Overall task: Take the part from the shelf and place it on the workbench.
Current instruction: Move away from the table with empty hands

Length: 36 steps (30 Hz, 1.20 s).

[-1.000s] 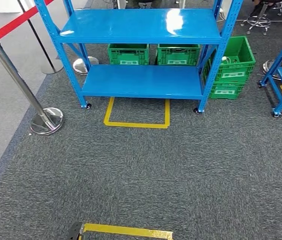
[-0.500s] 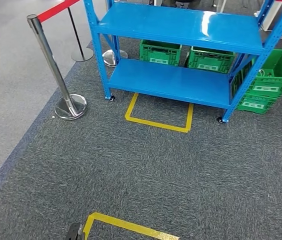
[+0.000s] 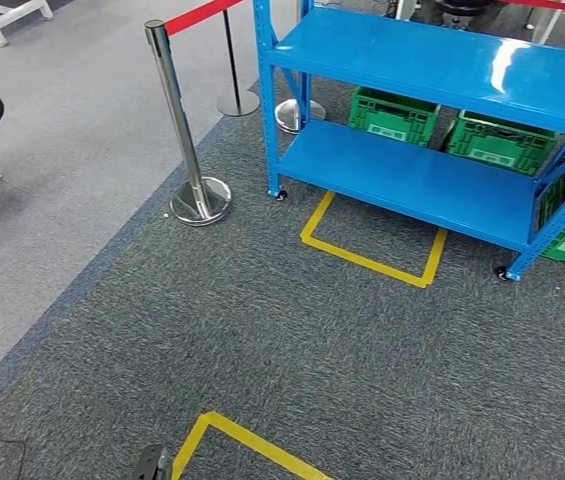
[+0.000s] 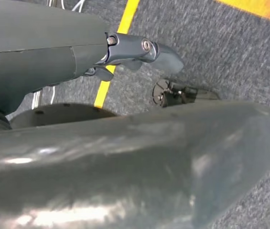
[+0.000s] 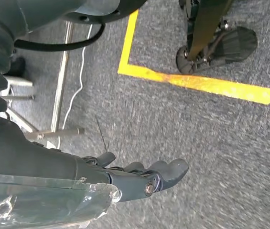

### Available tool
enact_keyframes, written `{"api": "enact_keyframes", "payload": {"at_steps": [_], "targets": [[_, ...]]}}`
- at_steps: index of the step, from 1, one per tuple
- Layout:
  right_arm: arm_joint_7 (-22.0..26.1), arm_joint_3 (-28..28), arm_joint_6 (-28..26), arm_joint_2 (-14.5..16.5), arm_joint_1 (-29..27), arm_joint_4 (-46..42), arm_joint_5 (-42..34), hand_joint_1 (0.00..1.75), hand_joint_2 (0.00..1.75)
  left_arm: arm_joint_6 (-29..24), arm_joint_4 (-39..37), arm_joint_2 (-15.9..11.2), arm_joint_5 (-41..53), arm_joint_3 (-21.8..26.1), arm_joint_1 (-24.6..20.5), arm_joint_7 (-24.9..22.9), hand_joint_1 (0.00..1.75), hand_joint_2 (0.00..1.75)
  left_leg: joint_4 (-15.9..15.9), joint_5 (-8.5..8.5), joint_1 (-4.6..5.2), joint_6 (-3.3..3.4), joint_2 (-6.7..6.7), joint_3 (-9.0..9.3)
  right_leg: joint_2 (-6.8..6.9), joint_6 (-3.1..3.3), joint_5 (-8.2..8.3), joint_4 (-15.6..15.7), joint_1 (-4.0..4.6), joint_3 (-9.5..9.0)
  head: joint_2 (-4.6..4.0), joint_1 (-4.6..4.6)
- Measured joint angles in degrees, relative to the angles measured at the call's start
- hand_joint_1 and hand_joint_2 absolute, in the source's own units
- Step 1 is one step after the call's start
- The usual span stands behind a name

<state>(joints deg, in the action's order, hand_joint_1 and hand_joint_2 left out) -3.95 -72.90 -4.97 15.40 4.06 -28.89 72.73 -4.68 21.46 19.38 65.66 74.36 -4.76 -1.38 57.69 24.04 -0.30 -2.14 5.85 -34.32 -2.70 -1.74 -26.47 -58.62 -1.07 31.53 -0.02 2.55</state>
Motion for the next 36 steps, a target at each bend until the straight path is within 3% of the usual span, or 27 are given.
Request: {"api": "enact_keyframes", "payload": {"at_steps": [2,4,5,6,7,9,11,14,16,18,19,20,21,22,24,25,27,31,33,34,36], "targets": [[0.04,-0.02,-0.01,0.01,-0.09,-0.03,0.01,0.00,1.75,0.01,0.00,-0.02,0.00,-0.03,-0.14,0.00,0.00,0.00,5.77,3.28,0.16,-0.44,-3.62,-2.86,1.66,0.62,-0.04,0.12,0.11,-0.06,0.00,0.44],[0.04,-0.04,-0.01,0.01,-0.28,-0.04,0.01,0.00,1.75,0.02,0.00,-0.03,0.00,-0.04,-0.21,0.00,0.00,0.00,13.57,6.58,0.11,-0.71,-4.96,-6.84,3.42,0.84,-0.19,0.12,0.33,-0.06,0.00,0.63],[0.04,-0.05,-0.01,0.01,-0.30,-0.04,0.01,0.00,1.75,0.03,0.00,-0.03,0.00,-0.04,-0.16,0.00,0.00,0.00,15.56,6.84,0.10,-0.73,-5.07,-7.88,4.26,0.87,-0.25,0.12,0.39,-0.07,0.00,0.63],[0.04,-0.06,-0.01,0.01,-0.26,-0.04,0.01,0.00,1.75,0.03,0.00,-0.03,0.00,-0.04,-0.10,0.00,0.00,0.00,15.16,5.91,0.10,-0.67,-5.13,-7.68,4.97,0.84,-0.32,0.11,0.43,-0.14,0.00,0.63],[0.04,-0.06,-0.01,0.01,-0.18,-0.04,0.01,0.00,1.75,0.03,0.00,-0.04,0.00,-0.04,-0.05,0.00,0.00,0.00,12.45,4.09,0.11,-0.54,-5.33,-6.22,5.60,0.76,-0.42,0.11,0.45,-0.29,0.00,0.62],[0.04,-0.06,-0.01,0.01,-0.06,-0.05,0.01,0.00,0.87,0.03,0.00,-0.04,0.01,-0.05,-0.09,0.00,0.00,0.00,4.31,0.63,0.34,-0.11,-6.86,-1.71,6.61,0.38,-0.73,0.07,0.64,-0.65,0.00,0.65],[0.02,-0.06,-0.02,0.01,-0.03,-0.06,0.09,0.00,0.00,0.03,0.00,0.02,-0.05,-0.07,-0.20,-0.01,0.00,0.00,-0.26,-0.20,0.60,0.58,-8.04,0.75,7.29,-0.24,-1.13,0.16,0.94,-0.79,0.00,0.59],[-0.35,0.09,-0.07,0.01,0.04,-0.08,1.13,0.00,0.00,0.16,0.00,0.09,-0.94,0.04,-0.11,-0.41,0.00,0.00,-1.00,0.17,0.61,1.71,-7.17,1.15,7.58,-1.26,-1.56,0.54,0.94,-1.53,0.00,0.48],[-0.61,0.21,-0.07,0.01,0.07,-0.12,1.70,0.00,0.00,0.31,0.00,0.15,-1.43,0.16,-0.10,-0.66,0.00,0.00,-1.33,0.09,0.33,2.39,-6.56,1.58,5.61,-1.81,-3.22,-2.03,0.83,-0.72,0.00,0.25],[-0.90,0.22,-0.01,0.01,-0.07,-0.20,1.92,0.00,0.00,0.40,0.00,0.19,-1.52,0.21,-0.18,-0.66,0.00,0.00,-1.37,0.20,0.27,2.83,-6.03,1.75,3.45,-2.03,-6.71,-9.34,0.78,3.06,0.00,-0.04],[-1.06,0.22,0.04,0.01,-0.20,-0.24,1.98,0.00,0.00,0.40,0.00,0.20,-1.51,0.23,-0.20,-0.66,0.00,0.00,-1.36,0.27,0.30,2.95,-5.68,1.82,3.06,-2.07,-8.17,-13.36,0.79,5.36,0.00,-0.09],[-1.17,0.20,0.09,0.01,-0.32,-0.28,2.01,0.00,0.00,0.37,0.00,0.21,-1.47,0.25,-0.18,-0.71,0.00,0.00,-1.34,0.36,0.33,3.01,-5.30,1.95,2.91,-2.08,-8.61,-15.95,0.81,7.09,0.00,-0.10],[-1.19,0.19,0.17,0.01,-0.39,-0.31,2.00,0.00,0.00,0.32,0.00,0.21,-1.43,0.27,-0.17,-0.76,0.00,0.00,-1.32,0.47,0.34,3.00,-4.92,2.15,2.87,-2.05,-7.75,-16.26,0.81,7.78,0.00,-0.11],[-1.15,0.17,0.25,0.01,-0.43,-0.36,1.99,0.00,0.00,0.29,0.00,0.21,-1.38,0.28,-0.15,-0.81,0.00,0.00,-1.31,0.65,0.32,2.93,-4.55,2.45,2.86,-1.99,-5.72,-14.22,0.77,7.33,0.00,-0.10],[-1.07,0.16,0.35,0.01,-0.35,-0.49,1.96,0.00,0.00,0.29,0.00,0.21,-1.34,0.31,-0.15,-0.85,0.00,0.00,-1.27,1.16,0.33,2.55,-4.05,3.14,2.61,-1.91,-0.78,-6.08,0.64,4.13,0.00,-0.14],[-1.05,0.16,0.38,0.01,-0.29,-0.55,1.95,0.00,0.00,0.29,0.00,0.21,-1.33,0.31,-0.17,-0.85,0.00,0.00,-1.16,1.43,0.41,2.30,-3.90,3.34,2.39,-1.76,0.77,-2.71,0.56,2.66,0.00,-0.16],[-1.02,0.16,0.47,0.02,-0.17,-0.57,1.88,0.00,0.00,0.29,0.01,0.13,-1.32,0.32,-0.19,-0.85,0.00,0.00,-0.88,1.73,0.66,2.52,-3.75,3.34,1.99,-1.58,1.64,0.04,0.47,1.48,0.00,-0.09],[-0.75,0.12,0.66,0.13,-0.25,-0.58,1.56,0.00,0.00,0.21,0.03,0.01,-1.39,0.32,-0.20,-0.79,0.00,0.00,-1.14,1.51,0.94,3.52,-3.75,3.31,1.90,-1.64,2.08,0.69,0.26,1.49,0.00,0.04],[-0.63,0.11,0.67,0.25,-0.14,-0.60,1.50,0.00,0.00,0.03,0.06,0.08,-1.40,0.32,-0.24,-0.74,0.00,0.00,-3.53,0.39,0.96,4.13,-3.83,4.34,1.91,-1.75,2.50,1.78,0.32,1.10,0.01,0.28],[-0.57,0.11,0.67,0.31,-0.10,-0.60,1.46,0.00,0.00,-0.01,0.08,0.12,-1.40,0.32,-0.27,-0.68,0.00,0.00,-5.40,-0.23,0.87,3.62,-3.74,5.16,1.96,-1.65,2.51,2.79,0.46,0.71,0.01,0.21],[-0.33,0.08,0.93,0.36,-0.06,-0.59,0.84,0.00,0.00,0.05,0.15,0.14,-1.40,0.32,-0.22,-0.43,0.00,0.00,-7.85,-0.94,0.53,1.25,-3.63,6.52,2.23,-0.55,3.03,4.50,0.69,-0.07,-0.01,-0.16]]}}
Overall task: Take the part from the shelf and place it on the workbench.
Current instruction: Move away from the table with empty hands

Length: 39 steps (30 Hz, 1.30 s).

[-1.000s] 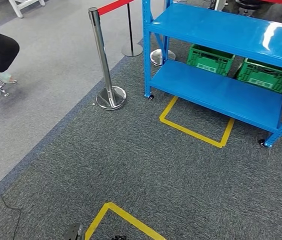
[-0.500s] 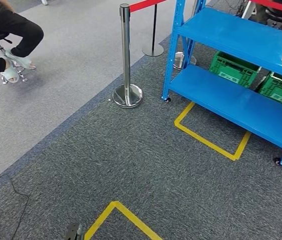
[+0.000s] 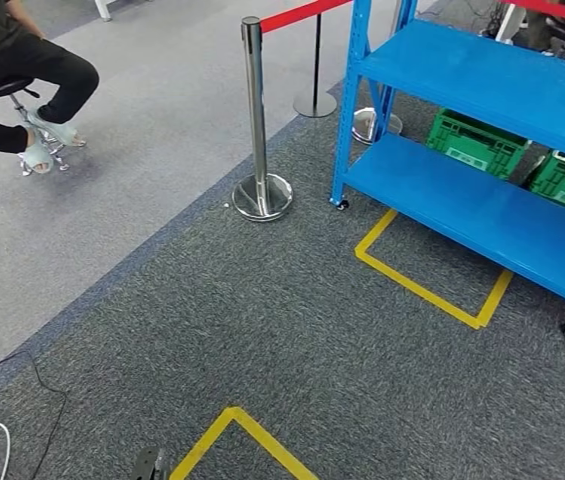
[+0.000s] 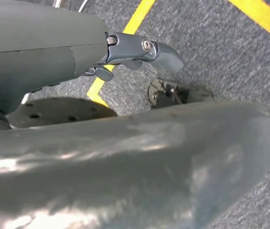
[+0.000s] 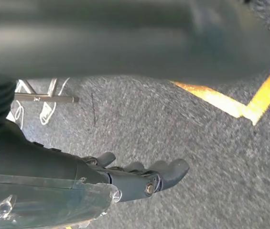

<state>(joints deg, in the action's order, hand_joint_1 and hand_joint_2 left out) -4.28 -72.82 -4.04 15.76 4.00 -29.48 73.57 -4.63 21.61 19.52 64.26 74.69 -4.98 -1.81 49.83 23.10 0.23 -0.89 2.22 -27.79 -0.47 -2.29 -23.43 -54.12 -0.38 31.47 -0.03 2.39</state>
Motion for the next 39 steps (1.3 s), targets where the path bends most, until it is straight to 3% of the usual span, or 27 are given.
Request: {"api": "enact_keyframes", "payload": {"at_steps": [1,2,3,9,13,15,17,18,19,20,22,23,25,26,27,31,34,35,36,38,39], "targets": [[0.21,-0.08,0.28,0.02,0.04,0.02,-0.63,0.00,0.00,0.05,0.04,-0.02,-0.01,0.01,0.05,0.17,0.00,0.00,-0.13,0.03,0.01,-0.83,0.11,0.09,0.07,0.34,0.51,0.75,0.00,-0.38,-0.01,-0.10],[0.44,-0.22,0.60,0.02,0.08,0.05,-1.34,0.00,0.00,0.09,0.08,-0.03,-0.03,0.01,0.11,0.34,0.00,0.00,0.17,0.02,-0.05,-1.02,0.06,0.06,0.13,0.65,0.96,0.83,0.01,-0.51,-0.02,-0.08],[0.69,-0.39,0.84,0.01,0.10,0.08,-1.93,0.00,0.00,0.13,0.10,-0.01,-0.08,0.01,0.14,0.50,0.00,0.00,0.37,0.01,-0.07,-0.54,0.03,0.01,0.10,0.53,0.92,0.68,0.02,-0.44,-0.03,0.06],[1.35,-0.82,0.79,0.01,0.16,0.37,-2.65,0.00,0.00,0.19,0.12,-0.04,-0.44,0.01,0.13,0.74,0.00,0.00,1.01,0.27,-0.05,-0.41,0.01,-0.26,0.10,0.30,1.08,0.40,-0.07,-0.30,-0.02,0.13],[1.45,-0.91,0.70,0.04,0.25,0.56,-2.63,0.00,0.00,0.10,0.15,0.03,-0.54,0.01,0.07,0.76,0.00,0.00,0.01,-0.24,-0.24,1.09,-0.34,0.19,0.00,-0.69,0.93,0.21,-0.21,-0.07,-0.02,0.26],[1.50,-0.93,0.58,0.03,0.29,0.61,-2.60,0.00,0.00,0.10,0.16,0.10,-0.55,0.01,0.05,0.76,0.00,0.00,-1.13,-0.80,-0.70,1.30,-0.93,0.92,0.03,-1.17,-1.69,-4.33,-0.21,2.20,-0.02,0.00],[1.48,-0.96,0.28,0.01,0.25,0.63,-2.42,0.00,0.00,0.10,0.16,0.11,-0.55,0.02,0.05,0.76,0.00,0.00,-1.10,-0.62,-0.85,1.16,-1.58,1.01,0.03,-1.89,-5.54,-12.56,-0.56,6.26,-0.02,-0.15],[1.44,-0.96,0.08,-0.01,0.15,0.63,-2.26,0.00,0.00,0.10,0.16,0.11,-0.56,0.03,0.06,0.76,0.00,0.00,-0.93,-0.43,-0.98,0.95,-1.93,1.04,0.06,-2.27,-6.45,-15.57,-0.77,7.76,-0.02,-0.13],[1.41,-0.97,-0.09,-0.02,0.03,0.63,-2.08,0.00,0.00,0.11,0.16,0.11,-0.56,0.03,0.07,0.76,0.00,0.00,-0.66,-0.20,-1.21,0.63,-2.27,1.06,0.11,-2.67,-6.20,-16.52,-0.98,8.25,-0.02,-0.13],[1.38,-0.98,-0.21,-0.04,-0.05,0.63,-1.94,0.00,0.00,0.13,0.16,0.13,-0.57,0.04,0.07,0.76,0.00,0.00,-0.19,0.17,-1.57,0.16,-2.56,1.08,0.28,-3.15,-4.82,-14.94,-1.26,7.44,-0.02,-0.13],[1.37,-0.99,-0.29,-0.07,-0.05,0.66,-1.80,0.00,0.00,0.17,0.19,0.07,-0.57,0.04,0.06,0.76,0.00,0.00,1.54,1.40,-2.29,-1.14,-3.08,0.87,1.04,-4.42,-1.46,-7.88,-1.84,3.66,-0.02,-0.21],[1.36,-0.99,-0.27,-0.04,0.06,0.74,-1.78,0.00,0.00,0.17,0.26,0.04,-0.57,0.04,0.05,0.75,0.00,0.00,2.70,2.22,-2.51,-1.79,-3.24,0.56,1.15,-4.51,-0.72,-5.25,-2.04,2.20,-0.02,-0.39],[1.25,-0.99,-0.27,0.02,0.21,0.90,-1.76,0.00,0.00,0.11,0.39,-0.05,-0.56,0.02,0.01,0.74,0.00,0.00,4.29,3.29,-2.43,-2.51,-3.41,-0.03,0.91,-3.31,-1.29,-4.36,-2.06,1.66,-0.02,-0.35],[1.17,-0.99,-0.30,0.02,0.24,0.95,-1.72,0.00,0.00,0.07,0.42,-0.04,-0.57,0.02,0.01,0.70,0.00,0.00,4.59,3.44,-2.46,-2.57,-3.40,-0.16,0.64,-2.27,-1.37,-4.67,-2.09,1.88,-0.02,-0.20],[1.10,-0.99,-0.33,0.00,0.22,0.94,-1.68,0.00,0.00,0.04,0.42,-0.07,-0.57,0.03,0.02,0.67,0.00,0.00,4.58,3.37,-2.45,-2.54,-3.40,-0.17,0.62,-1.72,-1.41,-4.94,-2.09,2.12,-0.02,0.07],[1.05,-0.99,-0.37,-0.01,0.13,0.94,-1.51,0.00,0.00,0.02,0.42,-0.09,-0.59,0.03,0.00,0.61,0.00,0.00,4.52,2.52,-2.38,-2.14,-3.37,-0.20,0.42,-1.18,-1.24,-5.03,-2.10,2.60,-0.02,0.73],[1.05,-0.99,-0.37,-0.01,0.13,0.94,-1.45,0.00,0.00,0.02,0.42,-0.05,-0.59,0.02,0.00,0.60,0.00,0.00,4.23,2.71,-2.36,-0.59,-3.37,-0.23,0.35,-0.61,-1.36,-5.08,-1.64,2.70,-0.02,0.89],[1.05,-0.99,-0.37,-0.01,0.14,0.94,-1.45,0.00,0.00,0.02,0.42,-0.04,-0.59,0.02,0.00,0.60,0.00,0.00,4.10,2.92,-2.41,-0.52,-3.37,-0.19,0.38,-0.46,-1.40,-5.11,-1.45,2.71,-0.02,0.89],[1.05,-0.99,-0.37,-0.03,0.15,0.93,-1.45,0.00,0.00,0.02,0.42,-0.02,-0.58,0.02,0.00,0.60,0.00,0.00,3.95,3.05,-2.50,-1.12,-3.37,-0.16,0.41,-0.40,-1.40,-5.15,-1.31,2.74,-0.02,0.89],[1.05,-0.99,-0.38,-0.08,0.17,0.92,-1.45,0.00,0.00,0.02,0.42,0.03,-0.58,0.02,0.01,0.60,0.00,0.00,3.80,2.98,-2.70,-3.43,-3.37,-0.20,0.48,-0.30,-1.36,-5.20,-1.22,2.80,-0.02,0.87],[1.04,-0.99,-0.38,-0.10,0.18,0.92,-1.45,0.00,0.00,0.02,0.42,0.04,-0.58,0.02,0.01,0.60,0.00,0.00,3.75,2.99,-2.73,-4.21,-3.37,-0.22,0.50,-0.29,-1.32,-5.20,-1.23,2.81,-0.02,0.86]]}}
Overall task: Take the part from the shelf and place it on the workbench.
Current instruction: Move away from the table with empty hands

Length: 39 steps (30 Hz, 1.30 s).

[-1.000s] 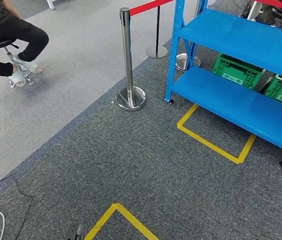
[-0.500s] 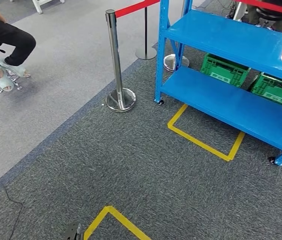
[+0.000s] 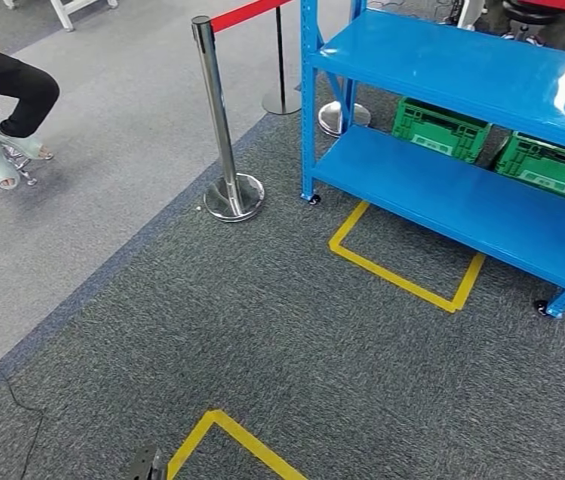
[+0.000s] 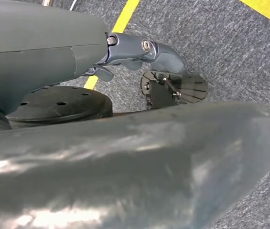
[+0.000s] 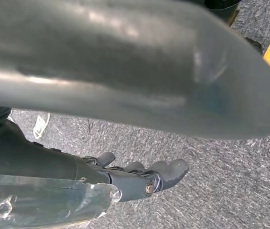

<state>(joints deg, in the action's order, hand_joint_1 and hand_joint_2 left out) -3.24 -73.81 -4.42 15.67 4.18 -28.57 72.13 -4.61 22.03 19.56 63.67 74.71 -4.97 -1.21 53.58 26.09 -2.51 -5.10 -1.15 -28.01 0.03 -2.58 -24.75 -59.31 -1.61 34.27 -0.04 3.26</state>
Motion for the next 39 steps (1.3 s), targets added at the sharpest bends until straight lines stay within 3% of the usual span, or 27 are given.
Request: {"api": "enact_keyframes", "payload": {"at_steps": [1,4,6,8,10,12,13,14,15,17,18,20,22,24,25,27,28,29,30,31,33,35,36,37,38,39], "targets": [[-0.01,0.00,0.00,-0.01,0.00,0.00,-0.01,0.00,0.00,0.00,0.00,0.01,0.00,0.00,0.00,0.00,0.00,0.00,0.02,0.00,0.02,-0.29,0.00,-0.03,0.01,-0.01,0.07,0.06,-0.03,-0.04,0.00,-0.02],[-0.09,0.00,0.01,-0.02,-0.01,0.00,-0.15,0.00,0.00,0.00,0.00,0.02,-0.01,0.00,0.01,0.01,0.00,0.00,0.19,0.04,0.25,0.02,0.02,-0.07,-0.01,-0.31,0.46,0.60,-0.31,-0.29,0.00,-0.02],[-0.14,0.00,0.10,0.01,0.02,0.01,-0.37,0.00,0.00,0.01,0.03,-0.03,-0.01,0.00,0.00,0.01,0.00,0.00,0.36,-0.01,0.60,0.86,0.01,-0.23,-0.09,-1.11,1.05,1.46,-0.75,-0.57,0.00,0.11],[-0.14,0.00,0.24,0.02,0.07,0.02,-0.55,0.00,0.00,0.01,0.07,0.00,-0.02,-0.01,-0.03,0.01,0.00,0.00,-1.46,-1.15,0.58,2.29,-0.27,0.52,-0.17,-1.90,1.48,2.21,-0.82,-0.65,0.00,0.33],[-0.09,0.00,0.32,0.01,0.09,0.02,-0.64,0.00,0.00,0.01,0.09,0.11,-0.03,-0.02,-0.05,0.01,0.00,0.00,-3.74,-2.43,0.31,3.30,-0.86,1.62,-0.24,-2.01,-0.28,-0.53,-0.55,0.82,0.00,0.06],[-0.06,0.00,0.37,-0.01,-0.02,0.02,-0.67,0.00,0.00,0.02,0.09,0.17,-0.03,-0.01,-0.03,0.01,0.00,0.00,-4.02,-2.50,0.34,3.52,-1.49,1.84,-0.30,-2.13,-3.56,-7.51,-0.52,4.20,0.00,-0.38],[-0.06,0.00,0.38,-0.02,-0.13,0.02,-0.68,0.00,0.00,0.02,0.09,0.19,-0.04,-0.01,-0.01,0.01,0.00,0.00,-3.83,-2.32,0.31,3.45,-1.78,1.84,-0.29,-2.35,-4.44,-10.47,-0.58,5.69,0.00,-0.46],[-0.06,-0.01,0.38,-0.06,-0.24,0.02,-0.68,0.00,0.00,0.03,0.09,0.20,-0.05,0.00,0.00,0.01,0.00,0.00,-3.52,-2.05,0.21,3.25,-2.10,1.84,-0.20,-2.65,-4.29,-11.64,-0.68,6.33,0.00,-0.46],[-0.04,-0.01,0.38,-0.10,-0.32,0.02,-0.68,0.00,0.00,0.03,0.09,0.21,-0.08,0.00,0.00,0.01,0.00,0.00,-3.02,-1.66,-0.01,2.93,-2.43,1.84,0.02,-3.01,-3.13,-10.60,-0.83,5.86,0.00,-0.48],[0.01,-0.02,0.40,-0.17,-0.23,0.07,-0.68,0.00,0.00,0.04,0.12,0.13,-0.11,0.00,0.00,0.01,0.00,0.00,-1.32,-0.38,-0.56,1.84,-3.19,1.68,1.63,-3.83,-0.06,-4.56,-1.13,2.72,0.00,-0.57],[0.05,-0.02,0.45,-0.13,-0.07,0.12,-0.68,0.00,0.00,0.04,0.16,0.11,-0.11,-0.01,0.00,0.01,0.00,0.00,-0.10,0.51,-0.66,1.19,-3.58,1.48,2.41,-3.82,0.70,-2.15,-1.24,1.49,0.00,-0.76],[0.09,-0.02,0.48,-0.02,0.29,0.17,-0.68,0.00,0.00,0.03,0.25,-0.03,-0.11,-0.01,-0.01,0.01,0.00,0.00,1.47,1.76,-0.49,0.43,-4.11,1.13,2.76,-2.68,0.25,-1.40,-1.17,1.26,0.00,-0.65],[0.11,-0.02,0.42,-0.09,0.44,0.09,-0.68,0.00,0.00,0.03,0.26,0.02,-0.12,-0.03,-0.03,0.01,0.00,0.00,1.76,2.14,-0.55,0.30,-4.62,1.22,1.42,-1.12,0.04,-2.03,-1.03,1.89,0.00,-0.19],[0.10,-0.02,0.40,-0.14,0.36,0.03,-0.68,0.00,0.00,0.04,0.26,0.05,-0.12,-0.08,-0.08,0.01,0.00,0.00,3.32,3.73,-0.76,0.40,-3.51,0.68,0.20,-0.24,0.07,-2.11,-0.83,2.15,0.00,0.04],[0.10,-0.02,0.40,-0.16,0.34,0.00,-0.68,0.00,0.00,0.04,0.26,0.07,-0.13,-0.10,-0.07,0.01,0.00,0.00,5.74,5.44,-0.72,0.56,-2.37,-0.44,-0.39,0.16,0.20,-1.94,-0.75,2.16,0.00,0.21],[0.11,-0.02,0.40,-0.16,0.38,0.00,-0.68,0.00,0.00,0.03,0.26,0.03,-0.13,-0.08,-0.02,0.01,0.00,0.00,13.63,9.46,-0.25,1.15,-0.14,-4.47,-1.64,0.64,0.49,-1.61,-0.59,2.31,0.00,0.44],[0.11,-0.02,0.41,-0.17,0.40,0.00,-0.68,0.00,0.00,0.02,0.26,0.03,-0.14,-0.07,0.00,0.01,0.00,0.00,17.26,10.62,0.02,1.47,0.33,-6.49,-2.42,0.76,0.59,-1.52,-0.49,2.40,0.00,0.51],[0.11,-0.02,0.42,-0.17,0.37,0.00,-0.68,0.00,0.00,0.02,0.26,0.02,-0.14,-0.04,0.01,0.01,0.00,0.00,19.32,10.71,0.25,1.85,0.57,-7.85,-3.26,0.80,0.67,-1.49,-0.41,2.47,0.00,0.52],[0.11,-0.02,0.42,-0.17,0.31,0.00,-0.68,0.00,0.00,0.02,0.26,0.02,-0.14,-0.04,0.00,0.01,0.00,0.00,19.27,9.61,0.47,2.30,0.77,-8.22,-4.16,0.74,0.75,-1.49,-0.36,2.50,0.00,0.53],[0.11,-0.02,0.42,-0.17,0.25,0.00,-0.68,0.00,0.00,0.02,0.26,0.02,-0.14,-0.03,0.00,0.01,0.00,0.00,17.18,7.61,0.63,2.80,1.11,-7.56,-5.09,0.60,0.85,-1.49,-0.34,2.51,0.00,0.51],[0.11,-0.02,0.42,-0.16,0.28,0.00,-0.66,0.00,0.00,0.02,0.26,0.02,-0.14,-0.04,0.02,0.01,0.00,0.00,10.21,3.57,0.79,3.79,3.73,-4.75,-6.85,0.10,1.10,-1.57,-0.31,2.66,0.00,0.53],[0.10,-0.02,0.42,-0.16,0.39,0.00,-0.63,0.00,0.00,0.01,0.26,0.04,-0.16,-0.04,0.00,0.00,0.00,0.00,5.61,2.25,0.83,3.73,6.17,-3.01,-8.35,-0.73,1.42,-1.44,-0.39,3.07,0.00,0.49],[0.09,-0.02,0.40,-0.17,0.33,0.00,-0.62,0.00,0.00,0.01,0.26,0.06,-0.17,-0.05,-0.03,-0.01,0.00,0.00,4.85,2.31,0.92,3.58,6.52,-2.83,-9.02,-1.27,1.67,-1.14,-0.47,3.23,0.00,0.47],[0.09,-0.02,0.39,-0.17,0.14,0.00,-0.61,0.00,0.00,0.00,0.26,0.10,-0.19,-0.07,-0.07,-0.01,0.00,0.00,4.68,2.17,0.93,3.45,5.90,-2.82,-9.64,-1.81,2.01,-0.66,-0.67,3.42,0.00,0.46],[0.08,-0.02,0.37,-0.17,-0.09,0.00,-0.59,0.00,0.00,-0.01,0.26,0.14,-0.21,-0.08,-0.10,-0.01,0.00,0.00,4.50,1.87,0.95,3.72,5.22,-2.78,-9.53,-2.22,2.18,-0.44,-0.75,3.56,0.00,0.42],[0.06,-0.03,0.33,-0.17,-0.25,0.00,-0.58,0.00,0.00,-0.02,0.26,0.17,-0.21,-0.09,-0.10,-0.01,0.00,0.00,4.32,1.57,0.94,4.11,4.48,-2.73,-8.31,-2.43,1.73,-0.99,-0.61,4.00,0.00,0.25]]}}
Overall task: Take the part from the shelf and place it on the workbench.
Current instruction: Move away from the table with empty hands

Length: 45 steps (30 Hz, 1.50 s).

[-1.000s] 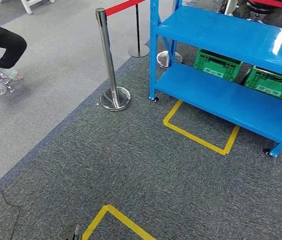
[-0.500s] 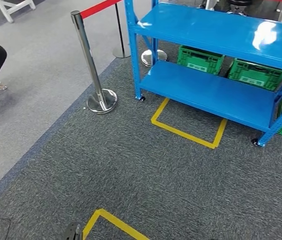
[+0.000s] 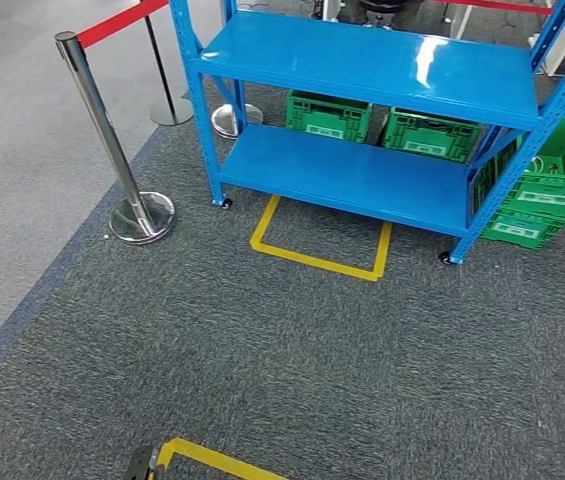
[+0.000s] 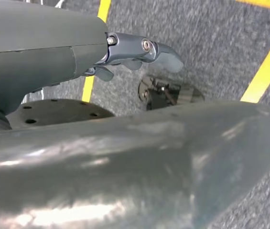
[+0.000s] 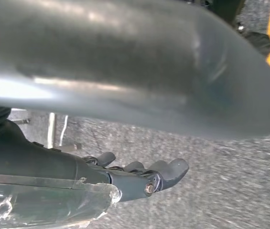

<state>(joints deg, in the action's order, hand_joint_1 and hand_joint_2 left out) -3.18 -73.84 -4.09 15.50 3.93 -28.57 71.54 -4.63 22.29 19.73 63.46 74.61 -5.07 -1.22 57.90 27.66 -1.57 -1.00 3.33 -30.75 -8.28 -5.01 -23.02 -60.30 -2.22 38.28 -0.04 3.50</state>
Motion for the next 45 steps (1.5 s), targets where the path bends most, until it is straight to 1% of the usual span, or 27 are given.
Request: {"api": "enact_keyframes", "payload": {"at_steps": [1,3,5,6,7,9,11,14,16,18,19,20,21,22,23,24,26,27,28,29,32,33,34,35,39,41,45], "targets": [[-0.02,0.00,-0.03,0.00,-0.02,0.00,0.01,0.00,0.00,-0.01,0.00,0.03,-0.01,0.00,0.04,0.00,0.00,0.00,-0.18,-0.24,0.03,0.36,-0.94,0.03,1.96,-0.08,-1.24,-1.81,0.21,0.94,0.00,-0.24],[-0.03,0.00,-0.07,0.00,0.27,0.00,0.04,0.00,0.00,-0.01,0.00,0.04,-0.01,0.05,0.21,0.00,0.00,0.00,-0.27,-0.34,0.55,0.92,-2.94,0.01,6.30,0.07,-5.41,-8.76,0.63,3.96,0.00,-0.69],[-0.01,0.01,-0.12,0.00,0.45,0.00,0.08,0.00,0.00,-0.01,0.00,0.03,-0.04,0.08,0.32,0.00,0.00,0.00,-0.25,-0.25,1.15,1.22,-5.00,0.02,7.75,0.18,-8.05,-14.65,0.77,6.11,0.00,-0.80],[0.00,0.01,-0.16,0.00,0.38,0.00,0.09,0.00,0.00,-0.01,0.00,0.03,-0.06,0.07,0.33,0.00,0.00,0.00,-0.24,-0.18,1.36,1.32,-5.93,0.08,8.00,0.31,-7.84,-14.76,0.89,5.65,0.00,-0.81],[0.02,0.01,-0.22,-0.01,0.29,-0.01,0.14,0.00,0.00,-0.01,0.00,0.03,-0.08,0.06,0.32,0.00,0.00,0.00,-0.24,-0.10,1.51,1.34,-6.60,0.20,8.22,0.50,-6.73,-12.63,1.04,4.00,0.00,-0.80],[-0.01,0.01,-0.44,-0.02,0.18,-0.15,0.37,0.00,0.00,-0.03,0.00,0.03,-0.12,0.03,0.25,0.00,0.00,0.00,-0.21,0.14,1.76,1.12,-7.58,0.50,8.97,1.16,-3.96,-4.98,1.48,-1.17,0.00,-0.78],[-0.21,0.02,-0.69,-0.02,0.14,-0.40,0.57,0.00,0.00,-0.07,0.00,0.03,-0.16,-0.01,0.11,0.00,0.00,0.00,-0.16,0.28,1.94,0.66,-8.03,0.68,9.50,1.92,-2.75,-0.24,1.86,-4.19,0.00,-0.73],[-0.63,0.01,-0.78,-0.04,0.04,-0.75,0.56,0.00,0.00,-0.08,0.00,0.00,-0.19,-0.10,-0.08,0.00,0.00,0.00,-0.33,0.15,1.84,-0.22,-7.99,0.82,9.24,2.86,-2.36,0.64,1.98,-4.34,0.00,-0.76],[-0.74,0.01,-0.78,-0.04,0.16,-0.88,0.54,0.00,0.00,-0.09,0.00,-0.05,-0.19,-0.21,-0.08,0.00,0.00,0.00,1.32,1.57,1.70,-0.96,-6.41,0.10,8.82,3.48,-1.94,1.29,1.56,-4.50,0.00,-0.55],[-0.75,0.02,-0.78,-0.04,0.36,-0.95,0.54,0.00,0.00,-0.10,0.00,-0.10,-0.19,-0.26,-0.01,-0.01,0.00,0.00,7.56,5.02,1.44,-1.65,-4.44,-2.92,8.39,3.81,-1.67,1.60,1.24,-4.42,0.00,-0.29],[-0.75,0.03,-0.77,-0.04,0.41,-0.96,0.54,0.00,0.00,-0.11,0.00,-0.11,-0.19,-0.25,0.02,-0.03,0.00,0.00,11.40,6.59,1.29,-1.91,-4.02,-4.89,8.16,3.84,-1.60,1.62,1.15,-4.30,0.00,-0.29],[-0.76,0.03,-0.76,-0.04,0.40,-0.97,0.54,0.00,0.00,-0.14,0.00,-0.13,-0.19,-0.24,0.04,-0.04,0.00,0.00,14.26,7.31,1.14,-2.12,-3.85,-6.43,7.91,3.79,-1.55,1.62,1.07,-4.21,0.00,-0.30],[-0.76,0.02,-0.76,-0.04,0.37,-0.97,0.54,0.00,0.00,-0.19,0.00,-0.14,-0.19,-0.23,0.06,-0.05,0.00,0.00,15.22,6.88,0.99,-2.30,-3.80,-7.09,7.65,3.68,-1.50,1.62,0.97,-4.18,0.00,-0.31],[-0.77,0.02,-0.75,-0.04,0.34,-0.98,0.54,0.00,0.00,-0.23,0.00,-0.14,-0.19,-0.24,0.06,-0.07,0.00,0.00,13.93,5.35,0.81,-2.45,-3.77,-6.64,7.28,3.49,-1.41,1.61,0.83,-4.17,0.00,-0.32],[-0.76,0.01,-0.68,-0.04,0.36,-0.98,0.52,0.00,0.00,-0.27,0.00,-0.15,-0.19,-0.26,0.07,-0.07,0.00,0.00,10.78,3.16,0.58,-2.64,-3.53,-5.20,6.81,3.19,-1.33,1.60,0.64,-4.16,0.00,-0.32],[-0.74,0.01,-0.55,-0.05,0.42,-0.99,0.49,0.00,0.00,-0.30,0.00,-0.14,-0.20,-0.28,0.10,-0.07,0.00,0.00,6.81,1.14,0.24,-2.86,-2.52,-3.31,6.27,2.76,-1.23,1.57,0.51,-4.09,0.00,-0.29],[-0.57,0.02,-0.29,-0.05,0.70,-1.02,0.40,0.00,0.00,-0.24,0.00,-0.10,-0.24,-0.31,0.18,-0.07,0.00,0.00,0.58,-0.71,-0.21,-2.73,-0.42,-0.48,5.16,1.74,-0.99,1.42,0.41,-3.64,0.00,-0.26],[-0.45,0.02,-0.26,-0.05,0.80,-1.04,0.41,0.00,0.00,-0.19,0.00,-0.09,-0.28,-0.31,0.23,-0.07,0.00,0.00,-0.65,-0.72,-0.24,-2.37,0.22,-0.03,4.74,1.24,-0.78,1.53,0.41,-3.42,0.00,-0.17],[-0.38,0.03,-0.41,-0.05,0.81,-1.05,0.48,0.00,0.00,-0.15,0.00,-0.06,-0.31,-0.31,0.25,-0.07,0.00,0.00,-1.06,-0.65,-0.19,-1.94,0.07,-0.03,4.42,0.90,-0.60,1.67,0.36,-3.29,0.00,-0.12],[-0.44,0.03,-0.66,-0.05,0.70,-1.08,0.65,0.00,0.00,-0.12,0.00,-0.03,-0.33,-0.33,0.25,-0.08,0.00,0.00,-1.06,-0.81,-0.16,-1.69,-0.19,-0.13,4.25,1.06,-0.46,2.04,0.30,-3.22,0.01,-0.09],[-1.23,0.03,-1.07,-0.07,0.29,-1.21,1.43,0.00,0.00,-0.08,0.00,0.03,-0.34,-0.42,0.21,-0.14,0.00,0.00,-1.25,-1.14,-0.12,-1.21,-0.34,-0.10,4.24,3.14,-0.29,2.72,0.35,-3.20,0.01,-0.29],[-1.44,0.03,-0.98,-0.07,0.26,-1.24,1.58,0.00,0.00,-0.06,0.00,0.03,-0.34,-0.43,0.21,-0.16,0.00,0.00,-1.24,-1.18,-0.04,-1.00,-0.34,-0.10,4.27,3.48,-0.12,2.87,0.36,-3.28,0.00,-0.39],[-1.59,0.04,-0.90,-0.07,0.26,-1.27,1.66,0.00,0.00,-0.05,0.00,0.03,-0.34,-0.43,0.21,-0.18,0.00,0.00,-1.23,-1.21,0.05,-0.82,-0.34,-0.11,4.29,3.39,0.11,3.04,0.33,-3.36,0.00,-0.43],[-1.72,0.04,-0.84,-0.07,0.27,-1.28,1.71,0.00,0.00,-0.05,0.00,0.03,-0.34,-0.44,0.22,-0.23,0.00,0.00,-1.21,-1.25,0.13,-0.65,-0.34,-0.13,4.31,2.97,0.34,3.25,0.28,-3.50,0.00,-0.44],[-2.10,0.03,-0.78,-0.07,0.24,-1.28,1.93,0.00,0.00,-0.08,0.00,0.02,-0.34,-0.45,0.22,-0.63,0.00,0.00,-1.14,-1.29,0.37,-0.36,-0.34,-0.27,4.34,0.28,0.89,3.86,-0.09,-4.00,0.00,-0.42],[-2.22,0.03,-0.76,-0.07,0.24,-1.28,2.01,0.00,0.00,-0.09,0.00,0.00,-0.33,-0.46,0.22,-0.79,0.00,0.00,-1.14,-1.29,0.42,-0.35,-0.34,-0.30,4.34,-0.13,0.86,3.89,-0.15,-3.95,0.00,-0.40],[-2.26,0.03,-0.71,-0.07,0.26,-1.27,2.03,0.00,0.00,-0.07,0.00,-0.02,-0.32,-0.48,0.22,-0.83,0.00,0.00,-1.19,-1.29,0.40,-0.37,-0.34,-0.34,4.34,-0.27,0.78,3.75,-0.11,-3.74,0.00,-0.38]]}}
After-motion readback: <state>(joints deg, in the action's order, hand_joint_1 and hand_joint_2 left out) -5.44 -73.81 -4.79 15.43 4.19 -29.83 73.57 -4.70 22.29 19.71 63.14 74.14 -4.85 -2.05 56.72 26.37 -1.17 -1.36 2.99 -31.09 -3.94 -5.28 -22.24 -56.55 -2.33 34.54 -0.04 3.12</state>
